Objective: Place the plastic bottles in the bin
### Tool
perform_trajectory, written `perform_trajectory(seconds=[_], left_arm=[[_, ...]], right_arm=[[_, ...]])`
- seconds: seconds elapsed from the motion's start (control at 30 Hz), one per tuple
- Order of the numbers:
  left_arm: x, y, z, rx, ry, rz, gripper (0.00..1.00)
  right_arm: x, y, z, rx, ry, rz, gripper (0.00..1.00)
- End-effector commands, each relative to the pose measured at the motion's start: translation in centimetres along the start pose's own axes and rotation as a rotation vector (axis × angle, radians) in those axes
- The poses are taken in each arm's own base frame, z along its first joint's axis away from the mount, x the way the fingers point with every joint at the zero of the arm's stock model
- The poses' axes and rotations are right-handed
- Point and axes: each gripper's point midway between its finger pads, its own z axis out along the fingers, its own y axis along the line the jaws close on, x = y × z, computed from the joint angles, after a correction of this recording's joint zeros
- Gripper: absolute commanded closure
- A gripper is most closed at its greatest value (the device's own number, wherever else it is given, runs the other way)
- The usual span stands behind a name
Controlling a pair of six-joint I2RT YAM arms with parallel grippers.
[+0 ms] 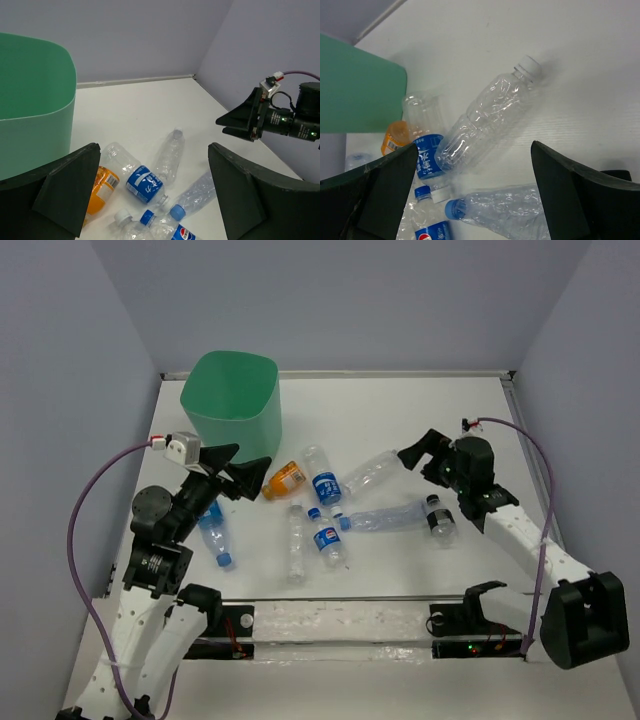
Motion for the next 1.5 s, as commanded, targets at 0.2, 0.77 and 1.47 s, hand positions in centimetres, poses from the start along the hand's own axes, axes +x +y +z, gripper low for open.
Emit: perform_trajectory(seconds=[0.2,0.77,1.47], left_arm=[[-2.8,-1.3,-0.7,0.022,-0.073,0.038,0.01],[-2.4,-1.2,-0.5,0.016,-0.058,0.023,0.01],[-1.3,1.5,0.3,-0.123,-0.015,-0.008,0.01]], right_arm=[[1.4,0.4,5.8,0.137,-0.026,-0.009,0.0],[5.7,0.5,12.1,0.179,0.051,0.069,0.0],[6.2,-2.0,15.4,0.303,0.027,0.051,0.12]])
